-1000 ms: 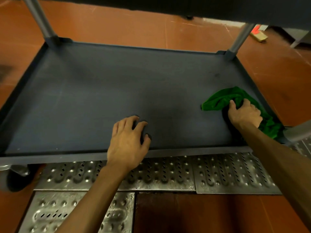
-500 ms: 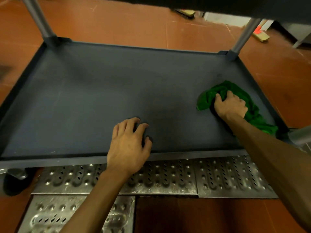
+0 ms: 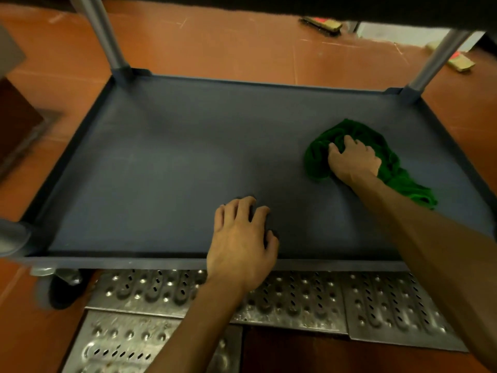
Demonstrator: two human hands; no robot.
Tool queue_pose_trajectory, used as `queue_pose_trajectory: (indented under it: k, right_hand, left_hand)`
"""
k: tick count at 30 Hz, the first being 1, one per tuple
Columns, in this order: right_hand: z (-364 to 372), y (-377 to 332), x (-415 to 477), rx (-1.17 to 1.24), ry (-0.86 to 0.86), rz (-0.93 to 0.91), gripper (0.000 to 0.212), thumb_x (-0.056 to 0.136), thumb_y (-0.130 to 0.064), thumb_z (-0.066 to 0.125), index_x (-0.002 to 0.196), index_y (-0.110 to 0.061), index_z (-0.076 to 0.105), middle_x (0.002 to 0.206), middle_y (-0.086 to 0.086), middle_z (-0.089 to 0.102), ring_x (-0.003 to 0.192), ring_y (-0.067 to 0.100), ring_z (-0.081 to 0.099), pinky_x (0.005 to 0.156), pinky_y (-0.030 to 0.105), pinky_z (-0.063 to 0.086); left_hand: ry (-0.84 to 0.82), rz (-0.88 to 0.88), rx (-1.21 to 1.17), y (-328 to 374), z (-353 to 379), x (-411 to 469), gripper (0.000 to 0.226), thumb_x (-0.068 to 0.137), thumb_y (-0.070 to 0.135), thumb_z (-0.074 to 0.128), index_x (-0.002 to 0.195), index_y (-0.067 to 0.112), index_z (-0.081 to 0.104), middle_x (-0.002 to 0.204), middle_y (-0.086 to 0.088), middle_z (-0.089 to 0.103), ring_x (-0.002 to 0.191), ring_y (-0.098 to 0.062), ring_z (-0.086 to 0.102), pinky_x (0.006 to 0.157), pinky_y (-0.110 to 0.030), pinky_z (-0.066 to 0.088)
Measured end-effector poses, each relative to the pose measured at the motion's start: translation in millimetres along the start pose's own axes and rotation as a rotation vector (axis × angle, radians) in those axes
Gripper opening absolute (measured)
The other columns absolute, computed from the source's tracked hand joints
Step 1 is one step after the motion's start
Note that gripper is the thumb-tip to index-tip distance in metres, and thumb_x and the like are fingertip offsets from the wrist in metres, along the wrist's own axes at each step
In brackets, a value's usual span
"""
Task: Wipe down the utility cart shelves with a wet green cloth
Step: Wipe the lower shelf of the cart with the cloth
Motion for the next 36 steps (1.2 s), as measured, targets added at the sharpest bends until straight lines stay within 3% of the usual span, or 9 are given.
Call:
queue_pose_trajectory:
  k: [8,12,14,17,20,24,30,36]
  right_hand:
    - [23,-103,8,0.011,-0.094,-0.173,0.066,0.102,-0.055,0.028,0.157,-0.020,0.020,0.163,0.010,0.017,0.148,0.034,0.020,0.119,0.051,0.016]
    - [36,-159,3,-0.015,-0.111,-0.291,0.065,0.101,-0.056,0.027,0.156,-0.022,0.021,0.163,0.009,0.018,0.147,0.034,0.021,0.118,0.052,0.018]
    - [42,-177,3,-0.027,-0.129,-0.329,0.065,0.101,-0.057,0.026,0.156,-0.022,0.021,0.163,0.009,0.018,0.147,0.035,0.022,0.118,0.052,0.018]
    - [47,-197,3,-0.024,-0.135,-0.363,0.064,0.102,-0.056,0.026,0.156,-0.022,0.020,0.164,0.009,0.016,0.147,0.035,0.021,0.118,0.052,0.018]
    - [51,-219,2,-0.012,-0.169,-0.370,0.064,0.102,-0.055,0.027,0.156,-0.022,0.020,0.164,0.009,0.015,0.148,0.035,0.020,0.118,0.051,0.017]
    - [60,-261,-1,-0.008,-0.229,-0.435,0.063,0.103,-0.053,0.026,0.157,-0.021,0.018,0.164,0.009,0.013,0.148,0.035,0.019,0.118,0.051,0.016]
    - [68,-319,2,-0.009,-0.276,-0.488,0.061,0.104,-0.051,0.024,0.157,-0.021,0.016,0.164,0.010,0.013,0.147,0.037,0.020,0.117,0.054,0.015]
    - [77,-373,4,-0.012,-0.287,-0.522,0.059,0.103,-0.046,0.024,0.157,-0.023,0.014,0.165,0.009,0.012,0.147,0.037,0.019,0.118,0.055,0.013]
  left_hand:
    - [0.016,0.001,-0.081,-1,0,1,0.045,0.091,0.044,0.047,0.132,0.027,0.056,0.145,-0.002,0.044,0.134,-0.024,0.031,0.116,-0.049,0.031]
    - [0.024,-0.025,-0.379,-23,-15,6,0.040,0.094,0.042,0.054,0.132,0.028,0.059,0.144,0.003,0.046,0.133,-0.020,0.042,0.114,-0.040,0.037]
    - [0.137,-0.034,-0.417,-57,-45,1,0.035,0.093,0.035,0.057,0.126,0.024,0.064,0.137,0.002,0.056,0.123,-0.018,0.054,0.108,-0.039,0.043]
    - [0.375,-0.132,-0.154,-140,-94,-22,0.028,0.091,0.029,0.057,0.116,0.023,0.067,0.123,0.002,0.064,0.115,-0.018,0.058,0.112,-0.047,0.035]
    - [0.367,-0.294,-0.105,-197,-108,-40,0.040,0.091,0.037,0.054,0.129,0.024,0.059,0.133,0.001,0.057,0.126,-0.018,0.049,0.117,-0.049,0.027]
    - [0.235,-0.259,-0.069,-184,-91,-30,0.063,0.090,0.046,0.059,0.147,0.029,0.039,0.148,0.000,0.042,0.138,-0.018,0.033,0.118,-0.051,0.029]
    - [0.246,-0.289,-0.096,-188,-92,-27,0.072,0.089,0.053,0.055,0.151,0.025,0.032,0.154,0.002,0.036,0.146,-0.019,0.026,0.120,-0.049,0.025]
    - [0.197,-0.270,-0.074,-185,-88,-20,0.079,0.089,0.059,0.049,0.154,0.030,0.016,0.164,0.004,0.013,0.153,-0.020,-0.005,0.124,-0.048,0.013]
Point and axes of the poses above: each hand's wrist, its own x-axis towards the middle knuckle, its own z-axis out of the palm, y = z × x, the point moved 9 cm from there along x, towards the middle knuckle
